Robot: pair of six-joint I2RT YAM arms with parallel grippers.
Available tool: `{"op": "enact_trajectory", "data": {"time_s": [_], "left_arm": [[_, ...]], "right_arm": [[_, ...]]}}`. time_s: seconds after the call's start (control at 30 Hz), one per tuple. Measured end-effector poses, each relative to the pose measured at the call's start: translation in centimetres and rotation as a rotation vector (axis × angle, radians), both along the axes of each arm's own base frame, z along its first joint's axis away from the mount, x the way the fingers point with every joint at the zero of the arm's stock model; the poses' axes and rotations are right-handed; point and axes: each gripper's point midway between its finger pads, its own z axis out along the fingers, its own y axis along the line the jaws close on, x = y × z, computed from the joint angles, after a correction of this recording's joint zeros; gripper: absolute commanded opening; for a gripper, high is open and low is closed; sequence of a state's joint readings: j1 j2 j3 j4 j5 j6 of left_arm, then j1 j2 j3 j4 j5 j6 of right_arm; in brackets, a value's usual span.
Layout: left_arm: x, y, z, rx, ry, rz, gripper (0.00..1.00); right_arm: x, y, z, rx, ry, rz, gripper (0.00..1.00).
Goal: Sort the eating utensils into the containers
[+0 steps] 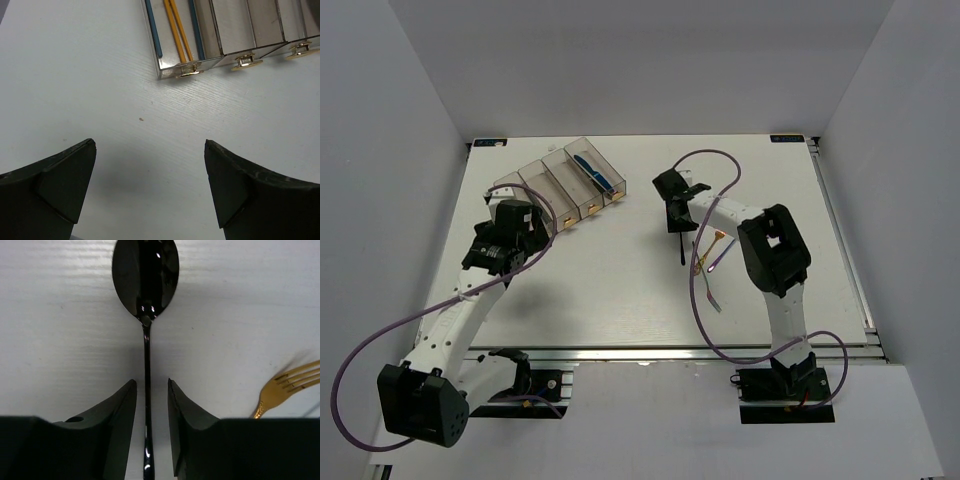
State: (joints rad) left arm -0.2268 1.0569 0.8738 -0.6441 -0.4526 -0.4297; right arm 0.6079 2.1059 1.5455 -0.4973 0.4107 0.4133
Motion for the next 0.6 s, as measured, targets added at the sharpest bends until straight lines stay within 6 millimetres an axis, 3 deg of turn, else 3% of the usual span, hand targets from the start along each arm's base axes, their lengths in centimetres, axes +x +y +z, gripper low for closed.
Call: {"op": "enact_trajectory", "data": {"time_s": [0.07, 0.23, 0.4, 0.6], "left_arm": [[0.1, 0.0, 0.3, -0.001, -0.012, -0.001, 0.98], [0.3, -0.1, 0.4, -0.003, -0.024, -0.003, 0.98], [0.4, -0.1, 0.5, -0.004, -0.028, -0.003, 0.98], [0.4, -0.1, 0.5, -0.004, -0.029, -0.003, 0.98]], "right_arm": [[0.4, 0.2, 0.0, 0.002, -0.003, 0.001, 0.32], [1.4, 0.3, -0.3, 0.022, 0.001, 0.004, 0.08], [1.5, 0.3, -0.3, 0.038, 0.011, 0.009, 0.00], [0.5, 0.6, -0.1, 0.087, 0.033, 0.027, 0.00]]}}
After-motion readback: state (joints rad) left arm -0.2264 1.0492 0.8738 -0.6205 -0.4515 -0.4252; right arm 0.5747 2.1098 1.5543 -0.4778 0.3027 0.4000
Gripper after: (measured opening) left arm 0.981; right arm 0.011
